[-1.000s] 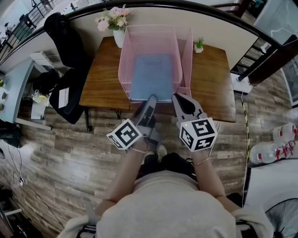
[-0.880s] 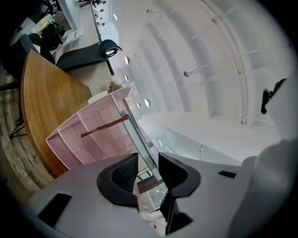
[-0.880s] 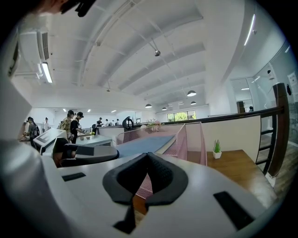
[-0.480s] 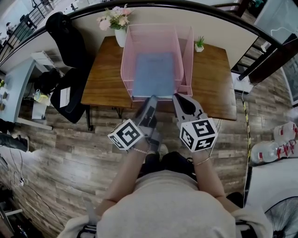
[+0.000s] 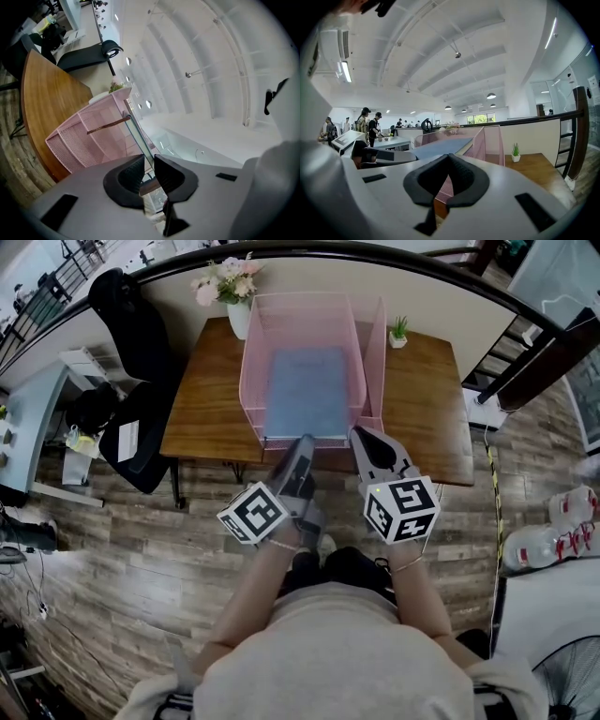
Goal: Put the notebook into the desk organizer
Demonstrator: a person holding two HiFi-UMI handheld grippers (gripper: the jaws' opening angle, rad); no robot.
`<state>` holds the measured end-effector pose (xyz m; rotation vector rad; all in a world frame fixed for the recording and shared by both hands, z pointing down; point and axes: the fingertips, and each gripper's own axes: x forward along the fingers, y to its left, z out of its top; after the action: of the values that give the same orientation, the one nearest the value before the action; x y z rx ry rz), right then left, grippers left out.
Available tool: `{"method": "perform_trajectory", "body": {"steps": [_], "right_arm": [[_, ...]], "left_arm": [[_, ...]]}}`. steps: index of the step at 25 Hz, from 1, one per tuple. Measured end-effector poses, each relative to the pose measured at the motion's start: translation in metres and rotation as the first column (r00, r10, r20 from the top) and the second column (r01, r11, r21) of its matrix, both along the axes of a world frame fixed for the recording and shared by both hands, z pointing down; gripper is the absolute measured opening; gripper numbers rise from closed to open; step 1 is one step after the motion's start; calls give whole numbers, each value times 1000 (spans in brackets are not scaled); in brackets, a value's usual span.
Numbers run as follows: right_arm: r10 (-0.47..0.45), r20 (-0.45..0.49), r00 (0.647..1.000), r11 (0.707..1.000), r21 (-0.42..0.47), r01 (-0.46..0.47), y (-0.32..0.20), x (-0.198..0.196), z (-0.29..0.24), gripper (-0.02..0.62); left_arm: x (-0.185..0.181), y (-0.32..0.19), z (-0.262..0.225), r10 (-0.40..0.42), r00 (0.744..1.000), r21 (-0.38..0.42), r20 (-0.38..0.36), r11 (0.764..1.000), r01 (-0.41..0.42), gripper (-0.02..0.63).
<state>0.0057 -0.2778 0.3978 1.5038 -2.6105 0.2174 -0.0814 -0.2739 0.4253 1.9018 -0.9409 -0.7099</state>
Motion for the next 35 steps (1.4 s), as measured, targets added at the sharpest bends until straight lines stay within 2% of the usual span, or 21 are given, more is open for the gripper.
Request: {"method": "perform_trajectory", "body": {"steps": [16, 35], "right_arm": [[-40, -3, 999, 999, 19, 40, -31, -6, -7, 9], [-70, 5, 998, 997, 20, 70, -41, -9, -5, 9]], "left_arm": [[7, -37, 2, -14, 1000, -23, -10, 1000, 14, 60], [7, -52, 4, -32, 999, -46, -38, 998, 30, 60]]}}
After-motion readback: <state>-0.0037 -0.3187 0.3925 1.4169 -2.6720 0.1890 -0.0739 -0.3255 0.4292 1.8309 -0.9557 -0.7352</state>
